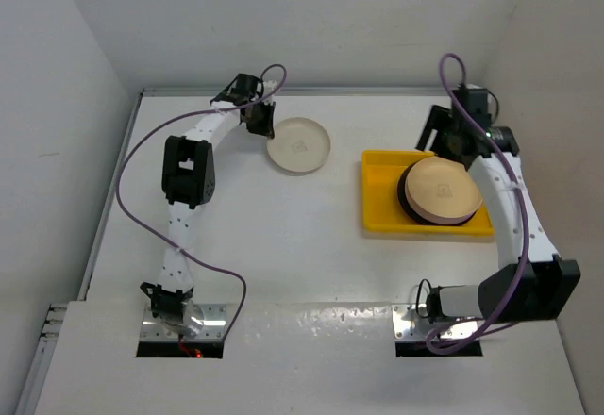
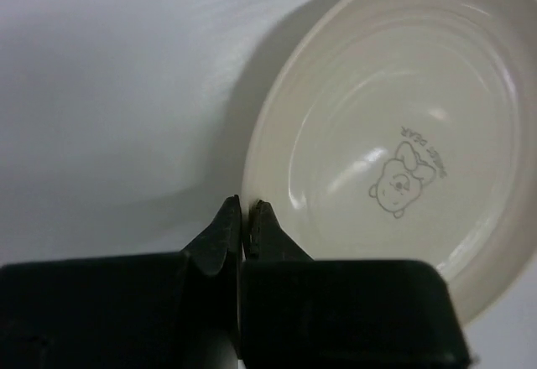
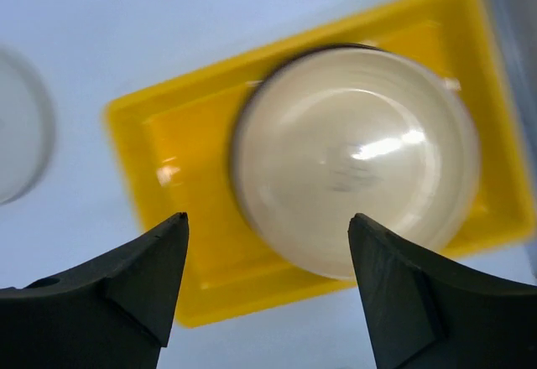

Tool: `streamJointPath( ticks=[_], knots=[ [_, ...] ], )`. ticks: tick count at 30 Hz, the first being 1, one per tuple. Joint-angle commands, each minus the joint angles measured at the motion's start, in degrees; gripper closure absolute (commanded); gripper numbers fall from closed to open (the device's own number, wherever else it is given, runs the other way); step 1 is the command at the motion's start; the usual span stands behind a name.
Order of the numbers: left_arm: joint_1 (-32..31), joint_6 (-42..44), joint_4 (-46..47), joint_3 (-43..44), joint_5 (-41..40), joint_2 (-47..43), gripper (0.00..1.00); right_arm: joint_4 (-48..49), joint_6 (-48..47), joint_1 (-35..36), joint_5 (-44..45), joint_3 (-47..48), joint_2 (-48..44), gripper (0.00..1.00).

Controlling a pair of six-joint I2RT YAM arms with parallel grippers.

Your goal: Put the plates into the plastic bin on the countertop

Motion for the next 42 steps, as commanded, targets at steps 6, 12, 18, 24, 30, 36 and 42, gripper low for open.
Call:
streamJointPath(
  ticks=[6, 12, 18, 24, 30, 36, 42],
  knots=[
    [-2.38, 14.47, -14.95, -0.53, 13.01, -23.69, 1.0, 8.07, -1.27, 22.03, -13.82, 17.22, 16.83, 0.21],
    [-4.23, 16.06, -23.34, 0.1, 17.05, -26.15, 1.0, 9.04, -0.49, 26.79, -13.56, 22.86, 24.05, 0.21],
    [-5.46, 16.06, -24.14, -0.43, 21.27, -28.0, 1.0, 13.95, 3.91, 24.94, -14.79, 13.67, 21.86, 0.55],
    [-6.52, 16.06, -24.14, -0.51, 22.42, -29.14, 1.0, 16.43, 6.89, 24.85, -14.62, 7.84, 19.39, 1.0],
    [-6.52, 16.59, -24.14, -1.57, 17.42, -29.67, 0.13, 15.55, 12.5, 16.37, -13.9, 1.79, 10.29, 1.0],
    [-4.94, 16.59, -23.61, -2.1, 13.81, -29.67, 0.0, 10.73, 13.93, -1.57, -14.97, -10.25, -4.93, 1.0],
    [-3.71, 16.06, -23.08, -4.03, 11.35, -29.14, 0.0, 1.23, 11.56, -22.32, -9.61, -19.74, -13.73, 1.0]
  ],
)
